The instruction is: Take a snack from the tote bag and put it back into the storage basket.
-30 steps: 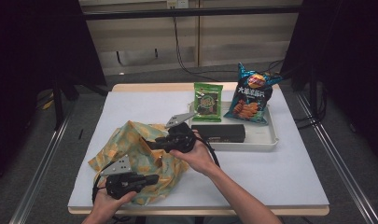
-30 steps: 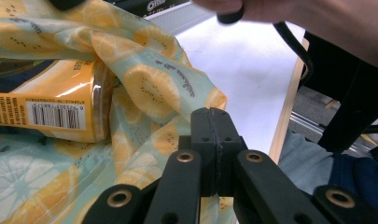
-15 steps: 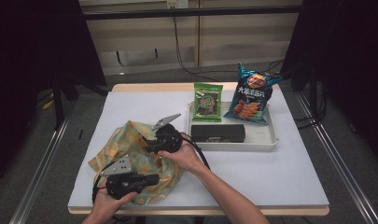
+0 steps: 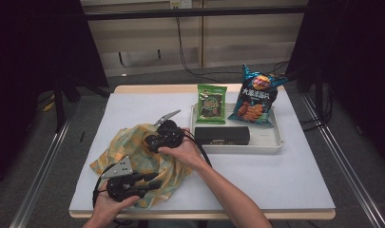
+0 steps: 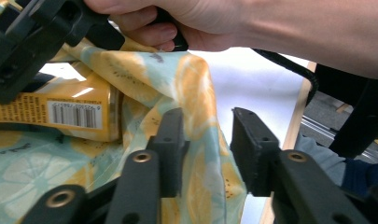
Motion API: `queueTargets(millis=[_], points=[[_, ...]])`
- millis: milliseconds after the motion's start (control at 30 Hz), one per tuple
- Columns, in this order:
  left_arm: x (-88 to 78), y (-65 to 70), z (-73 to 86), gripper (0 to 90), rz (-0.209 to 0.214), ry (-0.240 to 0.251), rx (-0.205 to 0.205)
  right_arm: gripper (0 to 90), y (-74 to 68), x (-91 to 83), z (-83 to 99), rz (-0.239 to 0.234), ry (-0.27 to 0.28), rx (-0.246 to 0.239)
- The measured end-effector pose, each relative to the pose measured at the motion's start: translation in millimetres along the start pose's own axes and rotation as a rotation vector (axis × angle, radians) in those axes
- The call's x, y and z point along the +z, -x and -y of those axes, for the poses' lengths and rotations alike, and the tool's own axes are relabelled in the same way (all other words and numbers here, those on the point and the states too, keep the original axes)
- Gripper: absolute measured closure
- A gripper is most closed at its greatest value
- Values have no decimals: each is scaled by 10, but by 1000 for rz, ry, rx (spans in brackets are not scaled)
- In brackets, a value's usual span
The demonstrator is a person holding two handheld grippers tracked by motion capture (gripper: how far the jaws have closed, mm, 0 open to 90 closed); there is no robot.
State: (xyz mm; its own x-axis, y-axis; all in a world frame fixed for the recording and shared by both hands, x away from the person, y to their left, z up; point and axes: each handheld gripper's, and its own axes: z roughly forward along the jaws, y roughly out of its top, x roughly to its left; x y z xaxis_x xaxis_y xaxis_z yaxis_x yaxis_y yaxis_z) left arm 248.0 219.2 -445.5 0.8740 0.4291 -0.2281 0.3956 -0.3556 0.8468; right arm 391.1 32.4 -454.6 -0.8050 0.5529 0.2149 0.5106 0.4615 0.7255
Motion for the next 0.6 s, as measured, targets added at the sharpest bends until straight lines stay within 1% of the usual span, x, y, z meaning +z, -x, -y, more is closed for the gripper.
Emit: queueTargets(millis=[67,100,133,167,200,300,400,600], points=[[-11,-5,0,580,-8,-3,3,290,5,38,-19,3,-22,2],[-21,-8,0,578,-15,-5,1,282,14,61,-24,-1,-23,7],[-19,-9,3,577,-11,5,-4,280,24,83,-33,3,-35,14],[-25,-13,3,573,-14,2,-3,279,38,92,-38,0,-37,12],[-29,-16,1,569,-15,4,-2,275,47,106,-47,-1,-38,19],[-28,-23,1,568,-12,3,-1,252,53,159,-87,5,-70,20],[-29,-23,1,564,-13,4,-2,241,35,214,-140,22,-109,26],[-34,-27,0,564,-17,6,-1,235,34,300,-199,31,-150,41]])
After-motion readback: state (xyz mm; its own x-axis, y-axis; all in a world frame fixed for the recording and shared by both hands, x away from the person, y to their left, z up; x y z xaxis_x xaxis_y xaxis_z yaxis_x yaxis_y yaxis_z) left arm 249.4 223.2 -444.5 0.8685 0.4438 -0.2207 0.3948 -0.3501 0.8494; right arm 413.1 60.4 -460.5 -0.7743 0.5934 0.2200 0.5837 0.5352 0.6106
